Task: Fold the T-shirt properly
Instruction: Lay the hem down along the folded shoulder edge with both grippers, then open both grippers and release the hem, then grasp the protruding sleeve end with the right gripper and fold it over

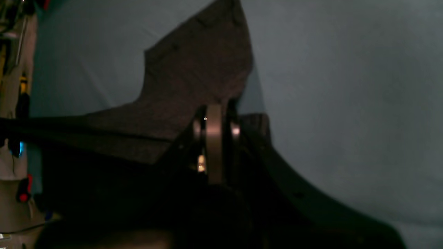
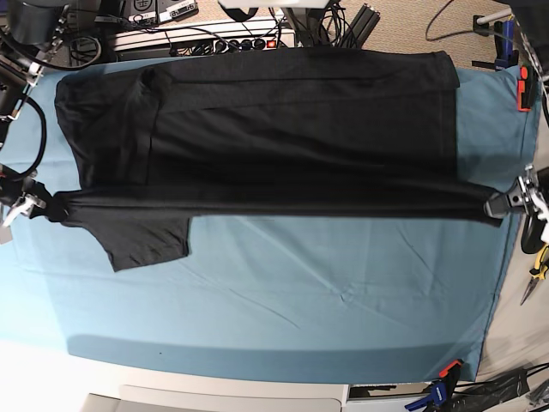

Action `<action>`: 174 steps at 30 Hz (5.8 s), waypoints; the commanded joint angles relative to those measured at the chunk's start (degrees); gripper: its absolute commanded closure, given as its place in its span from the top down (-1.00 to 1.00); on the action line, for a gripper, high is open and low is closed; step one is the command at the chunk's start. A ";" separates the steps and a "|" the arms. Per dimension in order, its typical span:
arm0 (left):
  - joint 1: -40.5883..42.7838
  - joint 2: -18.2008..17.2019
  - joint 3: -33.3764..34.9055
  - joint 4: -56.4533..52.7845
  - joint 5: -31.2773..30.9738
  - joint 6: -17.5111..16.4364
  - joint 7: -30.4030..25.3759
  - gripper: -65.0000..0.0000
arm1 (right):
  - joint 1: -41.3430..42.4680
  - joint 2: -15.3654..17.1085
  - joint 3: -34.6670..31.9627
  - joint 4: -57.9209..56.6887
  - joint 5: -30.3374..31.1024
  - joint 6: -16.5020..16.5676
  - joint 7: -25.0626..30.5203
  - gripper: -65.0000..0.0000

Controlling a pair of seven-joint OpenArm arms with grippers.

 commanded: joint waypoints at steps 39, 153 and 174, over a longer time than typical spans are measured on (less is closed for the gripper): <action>18.08 -2.03 -0.48 14.88 -1.15 0.92 -0.07 -1.00 | -12.09 2.73 0.46 1.01 6.40 0.52 -1.83 -1.00; 16.92 -1.25 -0.48 26.12 -1.15 -0.28 -1.40 -0.23 | 3.52 -20.31 -2.95 0.90 -50.84 -12.04 34.95 -1.00; 16.94 -1.25 -0.48 26.12 -1.15 -0.28 -1.38 -0.23 | -10.43 -20.33 -2.95 33.97 -33.90 -3.30 15.28 -1.00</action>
